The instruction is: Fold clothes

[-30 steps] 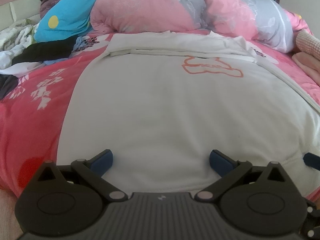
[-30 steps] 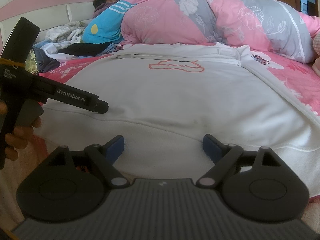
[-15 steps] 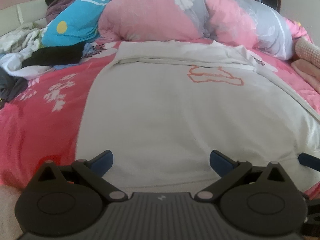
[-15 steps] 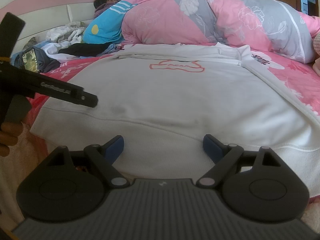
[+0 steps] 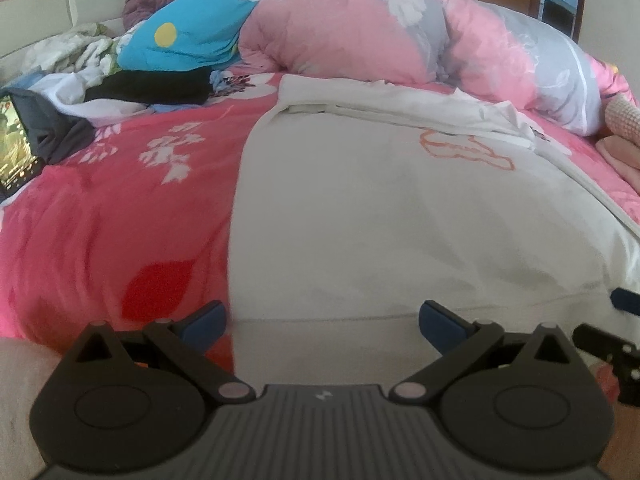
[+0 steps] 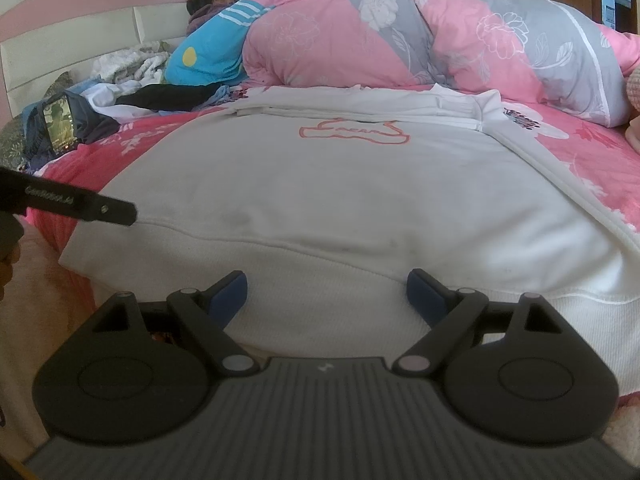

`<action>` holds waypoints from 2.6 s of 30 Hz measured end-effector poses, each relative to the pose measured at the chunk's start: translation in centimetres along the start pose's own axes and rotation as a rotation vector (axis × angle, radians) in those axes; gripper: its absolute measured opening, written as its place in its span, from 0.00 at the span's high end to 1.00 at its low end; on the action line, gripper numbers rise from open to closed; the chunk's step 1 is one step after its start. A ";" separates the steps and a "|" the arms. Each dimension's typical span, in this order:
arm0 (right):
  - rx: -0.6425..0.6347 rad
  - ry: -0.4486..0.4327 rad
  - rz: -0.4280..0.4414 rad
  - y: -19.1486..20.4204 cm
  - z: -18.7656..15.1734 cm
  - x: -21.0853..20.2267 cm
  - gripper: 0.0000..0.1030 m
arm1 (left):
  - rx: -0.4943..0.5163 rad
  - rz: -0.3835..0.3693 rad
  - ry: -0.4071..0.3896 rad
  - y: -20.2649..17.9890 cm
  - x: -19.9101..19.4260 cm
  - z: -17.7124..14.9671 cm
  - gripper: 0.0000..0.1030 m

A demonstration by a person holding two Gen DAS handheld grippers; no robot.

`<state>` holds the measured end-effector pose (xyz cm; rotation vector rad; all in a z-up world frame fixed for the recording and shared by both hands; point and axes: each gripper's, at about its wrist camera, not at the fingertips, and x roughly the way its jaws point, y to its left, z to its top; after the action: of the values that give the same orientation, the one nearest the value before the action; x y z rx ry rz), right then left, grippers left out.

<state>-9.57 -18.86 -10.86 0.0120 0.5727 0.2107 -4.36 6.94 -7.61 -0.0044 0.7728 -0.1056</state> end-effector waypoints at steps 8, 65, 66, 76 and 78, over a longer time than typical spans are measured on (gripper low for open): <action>0.003 0.004 -0.004 0.1 0.2 -0.2 0.15 | -0.004 -0.036 0.022 1.2 -0.5 -1.5 0.08; 1.296 0.306 1.005 5.8 -9.0 10.7 0.44 | -0.545 -0.468 0.073 11.5 -1.5 -2.8 0.96; 1.304 0.306 1.010 6.0 -9.0 10.8 0.47 | -0.544 -0.466 0.074 11.6 -1.5 -2.8 0.95; 1.292 0.273 1.033 8.1 -8.2 10.5 0.95 | -0.553 -0.449 0.067 12.0 -0.8 -2.8 0.63; 1.286 0.271 1.037 8.3 -8.2 10.1 0.96 | -0.579 -0.453 0.076 12.3 -0.2 -2.9 0.62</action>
<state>-7.32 -9.05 -22.65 1.5723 0.8508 0.8221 -5.35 19.33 -10.03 -0.7308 0.8462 -0.3095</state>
